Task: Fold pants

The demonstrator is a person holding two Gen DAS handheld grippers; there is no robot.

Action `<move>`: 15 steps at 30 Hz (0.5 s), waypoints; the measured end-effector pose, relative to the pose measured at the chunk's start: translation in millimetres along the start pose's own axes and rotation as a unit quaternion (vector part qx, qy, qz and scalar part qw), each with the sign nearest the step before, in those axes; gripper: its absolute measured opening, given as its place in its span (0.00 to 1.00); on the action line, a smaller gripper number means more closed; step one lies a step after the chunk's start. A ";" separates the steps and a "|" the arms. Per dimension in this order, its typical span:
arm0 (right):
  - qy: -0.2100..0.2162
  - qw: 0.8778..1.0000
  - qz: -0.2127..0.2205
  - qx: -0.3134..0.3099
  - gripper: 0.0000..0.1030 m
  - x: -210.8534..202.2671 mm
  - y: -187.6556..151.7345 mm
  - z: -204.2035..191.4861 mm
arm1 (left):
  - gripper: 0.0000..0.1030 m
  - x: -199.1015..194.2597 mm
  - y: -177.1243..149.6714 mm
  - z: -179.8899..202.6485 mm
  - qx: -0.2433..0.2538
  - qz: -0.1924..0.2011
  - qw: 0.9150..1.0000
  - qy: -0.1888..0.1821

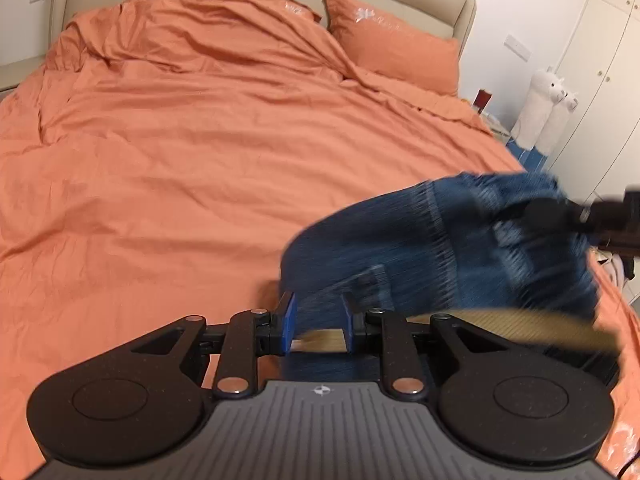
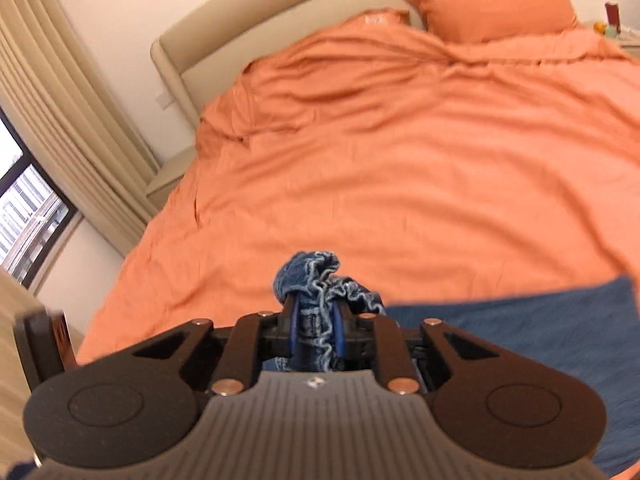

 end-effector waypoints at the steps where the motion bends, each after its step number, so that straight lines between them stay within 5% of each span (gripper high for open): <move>1: -0.012 1.000 0.005 -0.009 0.12 -8.7 8.4 3.3 | 0.25 -0.3 3.2 5.1 0.003 0.002 1.000 -0.003; 8: -0.090 0.996 0.000 0.017 0.11 -61.7 31.1 97.9 | 0.25 21.7 2.6 47.1 0.043 -0.005 0.999 -0.018; 15: -0.151 0.985 -0.025 0.082 0.11 -48.9 10.8 225.0 | 0.25 75.3 -6.7 75.3 0.079 -0.040 0.996 -0.019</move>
Point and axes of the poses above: each gripper's, at about its wrist camera, not at the fingertips, and x roughly the way its jaws point, z to its right, y to its top, the point moved 7 cm from there along x, roughly the way its jaws point, and after that the axes turned 6 degrees about x, right-handed, at the moved point
